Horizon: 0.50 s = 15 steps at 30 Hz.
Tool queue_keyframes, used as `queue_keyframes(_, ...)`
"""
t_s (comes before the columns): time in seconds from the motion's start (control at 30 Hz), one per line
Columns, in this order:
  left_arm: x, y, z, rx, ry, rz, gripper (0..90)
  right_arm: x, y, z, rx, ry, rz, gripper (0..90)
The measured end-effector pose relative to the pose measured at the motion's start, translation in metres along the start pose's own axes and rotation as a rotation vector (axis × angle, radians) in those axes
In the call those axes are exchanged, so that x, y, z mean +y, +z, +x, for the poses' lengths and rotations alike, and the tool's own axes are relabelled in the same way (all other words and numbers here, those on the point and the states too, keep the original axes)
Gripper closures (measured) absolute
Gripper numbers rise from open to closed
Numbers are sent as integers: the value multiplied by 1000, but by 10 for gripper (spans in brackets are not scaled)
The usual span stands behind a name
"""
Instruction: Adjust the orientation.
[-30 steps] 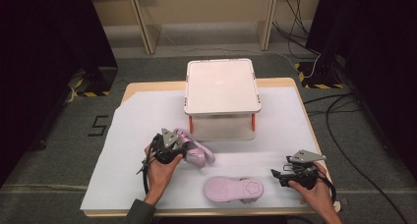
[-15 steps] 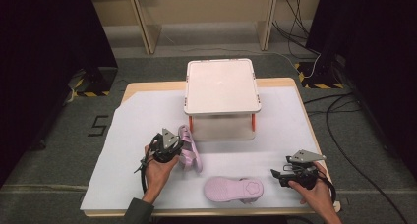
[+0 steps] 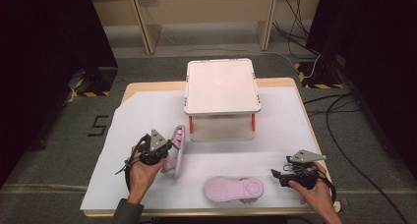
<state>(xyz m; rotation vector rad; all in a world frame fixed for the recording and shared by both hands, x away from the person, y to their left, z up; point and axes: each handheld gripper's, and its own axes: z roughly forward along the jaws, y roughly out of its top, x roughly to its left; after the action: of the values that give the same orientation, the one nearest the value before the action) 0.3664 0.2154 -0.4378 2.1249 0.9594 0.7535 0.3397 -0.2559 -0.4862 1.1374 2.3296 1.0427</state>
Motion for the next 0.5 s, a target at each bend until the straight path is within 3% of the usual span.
queue_keyframes(0.03, 0, -4, -2, 6, 21, 11, 865, 0, 0, 0, 2, 6, 0, 210)
queue_keyframes(0.2, 2, -15, -2, 6, 48, 18, 879, 0, 0, 0, -2, 5, 1, 210)
queue_keyframes(0.23, 1, -18, -4, 21, 70, 28, 877, 0, 0, 0, -3, 5, 2, 210)
queue_keyframes(0.3, 0, -17, -5, 30, 74, 30, 876, 0, 1, 0, -1, 4, 3, 210)
queue_keyframes(0.43, -1, -4, -6, 36, 62, 33, 873, 0, 2, 1, 1, -4, 10, 209)
queue_keyframes(0.5, -1, 3, -5, 25, 22, 18, 859, 0, 1, 2, 1, 2, 5, 209)
